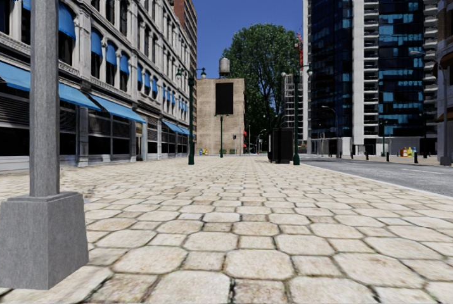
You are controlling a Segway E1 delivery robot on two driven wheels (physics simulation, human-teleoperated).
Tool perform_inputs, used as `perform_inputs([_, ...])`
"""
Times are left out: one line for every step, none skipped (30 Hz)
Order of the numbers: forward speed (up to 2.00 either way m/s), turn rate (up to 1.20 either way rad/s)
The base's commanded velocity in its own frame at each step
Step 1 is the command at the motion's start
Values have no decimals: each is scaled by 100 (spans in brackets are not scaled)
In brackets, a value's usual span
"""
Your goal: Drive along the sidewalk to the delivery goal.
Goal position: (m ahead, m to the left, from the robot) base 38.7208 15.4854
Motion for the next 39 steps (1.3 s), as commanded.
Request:
perform_inputs([200, 0])
perform_inputs([200, 0])
perform_inputs([197, 0])
perform_inputs([173, 0])
perform_inputs([149, 0])
perform_inputs([149, 0])
perform_inputs([140, 0])
perform_inputs([136, 0])
perform_inputs([136, 0])
perform_inputs([135, 0])
perform_inputs([135, 0])
perform_inputs([135, 0])
perform_inputs([135, 0])
perform_inputs([135, 0])
perform_inputs([135, 0])
perform_inputs([135, 0])
perform_inputs([135, 0])
perform_inputs([135, 0])
perform_inputs([135, 0])
perform_inputs([135, 0])
perform_inputs([135, 0])
perform_inputs([135, 0])
perform_inputs([135, 0])
perform_inputs([135, 0])
perform_inputs([136, 0])
perform_inputs([136, 0])
perform_inputs([136, 0])
perform_inputs([136, 0])
perform_inputs([136, 0])
perform_inputs([136, 0])
perform_inputs([136, 0])
perform_inputs([137, 0])
perform_inputs([139, 0])
perform_inputs([142, 0])
perform_inputs([142, 0])
perform_inputs([146, 0])
perform_inputs([151, 0])
perform_inputs([163, 0])
perform_inputs([163, 0])
